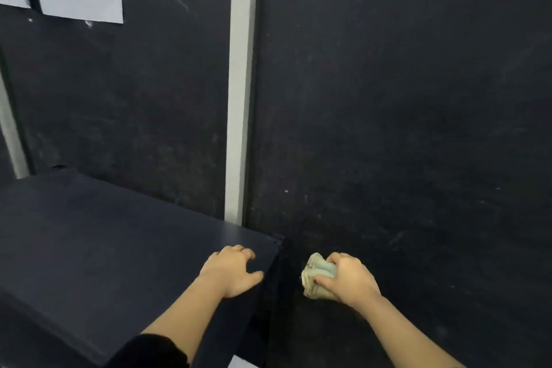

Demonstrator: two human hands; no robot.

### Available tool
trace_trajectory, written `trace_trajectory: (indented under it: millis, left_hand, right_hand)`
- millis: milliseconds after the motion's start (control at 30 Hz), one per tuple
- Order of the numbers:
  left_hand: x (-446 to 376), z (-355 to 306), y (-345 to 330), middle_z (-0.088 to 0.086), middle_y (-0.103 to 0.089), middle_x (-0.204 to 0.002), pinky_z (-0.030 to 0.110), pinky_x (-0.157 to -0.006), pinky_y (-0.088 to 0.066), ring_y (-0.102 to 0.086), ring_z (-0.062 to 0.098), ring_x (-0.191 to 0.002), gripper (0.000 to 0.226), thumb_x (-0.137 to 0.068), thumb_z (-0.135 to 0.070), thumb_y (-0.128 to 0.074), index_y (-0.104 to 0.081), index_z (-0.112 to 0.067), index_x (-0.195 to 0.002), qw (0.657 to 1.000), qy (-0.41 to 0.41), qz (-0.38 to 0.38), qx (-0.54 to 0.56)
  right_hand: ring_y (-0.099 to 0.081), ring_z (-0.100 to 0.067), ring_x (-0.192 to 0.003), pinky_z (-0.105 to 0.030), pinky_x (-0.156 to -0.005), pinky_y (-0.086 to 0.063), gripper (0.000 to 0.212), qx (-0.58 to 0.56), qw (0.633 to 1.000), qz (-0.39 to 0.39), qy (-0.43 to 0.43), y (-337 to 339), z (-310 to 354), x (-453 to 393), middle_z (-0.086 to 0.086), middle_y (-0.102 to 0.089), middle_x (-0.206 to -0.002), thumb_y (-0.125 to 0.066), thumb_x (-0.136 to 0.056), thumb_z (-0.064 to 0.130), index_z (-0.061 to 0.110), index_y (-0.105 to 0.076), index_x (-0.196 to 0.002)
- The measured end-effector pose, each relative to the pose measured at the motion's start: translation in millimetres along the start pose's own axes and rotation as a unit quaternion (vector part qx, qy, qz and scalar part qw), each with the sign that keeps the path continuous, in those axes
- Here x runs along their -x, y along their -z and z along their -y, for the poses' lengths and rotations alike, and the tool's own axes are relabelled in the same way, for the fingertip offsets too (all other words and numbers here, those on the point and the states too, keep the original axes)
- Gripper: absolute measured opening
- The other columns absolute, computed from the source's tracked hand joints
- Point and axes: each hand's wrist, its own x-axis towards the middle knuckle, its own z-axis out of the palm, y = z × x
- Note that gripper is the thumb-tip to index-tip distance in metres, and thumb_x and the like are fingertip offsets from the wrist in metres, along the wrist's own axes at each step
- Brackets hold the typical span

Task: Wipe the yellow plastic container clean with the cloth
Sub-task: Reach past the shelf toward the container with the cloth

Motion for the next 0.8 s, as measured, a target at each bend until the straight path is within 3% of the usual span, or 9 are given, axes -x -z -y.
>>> trace_trajectory:
  millis: [400, 600, 700, 800]
  left_hand:
    - [-16.5, -91.5, -46.8, -0.004, -0.037, -0.148, 0.034, -0.111, -0.029, -0.035, 0.018, -0.135, 0.064, -0.085, -0.054, -0.044, -0.036, -0.025, -0.142, 0.986, -0.125, 0.102, -0.039]
    - [-12.5, -116.7, -70.5, -0.004, -0.04, -0.147, 0.033, -0.108, -0.033, -0.036, 0.018, -0.134, 0.065, -0.084, -0.056, -0.044, -0.038, -0.025, -0.14, 0.976, -0.171, 0.126, -0.051]
    - [-7.9, -127.5, -80.8, -0.005, -0.039, -0.147, 0.033, -0.107, -0.034, -0.037, 0.018, -0.133, 0.064, -0.084, -0.056, -0.044, -0.038, -0.025, -0.14, 0.972, -0.187, 0.135, -0.053]
    - [-1.7, -137.6, -89.0, -0.005, -0.038, -0.147, 0.032, -0.106, -0.035, -0.037, 0.017, -0.133, 0.063, -0.085, -0.056, -0.044, -0.037, -0.025, -0.14, 0.97, -0.19, 0.141, -0.048]
  right_hand:
    - [-0.059, -0.017, -0.089, -0.028, -0.069, -0.043, 0.025, -0.013, 0.982, 0.014, -0.19, 10.3, -98.8, 76.8, 0.004, -0.056, -0.095, -0.058, -0.071, 0.046, 0.028, -0.05, -0.086]
    - [-0.061, -0.021, -0.096, -0.031, -0.077, -0.047, 0.026, -0.016, 0.972, 0.005, -0.234, 2.3, -116.4, 110.6, 0.002, -0.06, -0.1, -0.057, -0.071, 0.048, 0.027, -0.051, -0.087]
    - [-0.061, -0.021, -0.098, -0.03, -0.074, -0.046, 0.03, -0.023, 0.968, 0.012, -0.25, -2.5, -125.0, 123.7, 0.004, -0.055, -0.092, -0.057, -0.073, 0.048, 0.025, -0.056, -0.093]
    - [-0.062, -0.021, -0.096, -0.029, -0.071, -0.044, 0.031, -0.032, 0.965, 0.018, -0.261, -7.1, -135.3, 135.8, 0.003, -0.061, -0.097, -0.058, -0.072, 0.048, 0.025, -0.056, -0.092]
